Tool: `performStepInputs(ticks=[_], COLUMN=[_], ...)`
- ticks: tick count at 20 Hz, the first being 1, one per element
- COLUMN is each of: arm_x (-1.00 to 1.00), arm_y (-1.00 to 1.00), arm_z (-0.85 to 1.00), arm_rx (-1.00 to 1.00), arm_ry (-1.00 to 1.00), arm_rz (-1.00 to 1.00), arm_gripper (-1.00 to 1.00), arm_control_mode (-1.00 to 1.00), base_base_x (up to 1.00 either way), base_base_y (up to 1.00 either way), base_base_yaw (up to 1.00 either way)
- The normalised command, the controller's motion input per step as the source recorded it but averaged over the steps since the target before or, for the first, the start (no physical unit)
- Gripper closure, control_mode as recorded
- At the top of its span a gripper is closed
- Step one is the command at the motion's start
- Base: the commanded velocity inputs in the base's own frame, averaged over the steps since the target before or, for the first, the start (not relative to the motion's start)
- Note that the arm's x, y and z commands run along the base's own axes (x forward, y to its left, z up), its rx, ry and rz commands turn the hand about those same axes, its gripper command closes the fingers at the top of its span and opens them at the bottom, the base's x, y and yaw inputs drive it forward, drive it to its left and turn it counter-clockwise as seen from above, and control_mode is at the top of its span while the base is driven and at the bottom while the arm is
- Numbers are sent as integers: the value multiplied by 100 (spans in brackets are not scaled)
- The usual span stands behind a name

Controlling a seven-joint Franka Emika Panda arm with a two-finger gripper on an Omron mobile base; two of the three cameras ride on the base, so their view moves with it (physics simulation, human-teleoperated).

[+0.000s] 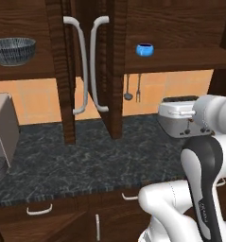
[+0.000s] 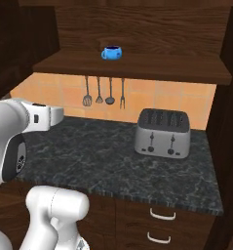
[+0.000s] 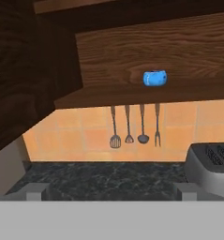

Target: Gather all objects into one cabinet and sort the glasses and bowls to opposite sides.

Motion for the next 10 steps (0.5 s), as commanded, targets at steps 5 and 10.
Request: performStepInputs(ticks=[5,10], arm_x=[0,0], arm_y=[0,0], arm_z=[0,0], arm_rx=[0,0], arm_ry=[0,0], arm_rz=[0,0], arm_gripper=[-100,-100], arm_control_mode=[100,100], base_base_x=[27,39], base_base_y=[0,-5], base_base_yaw=[0,0])
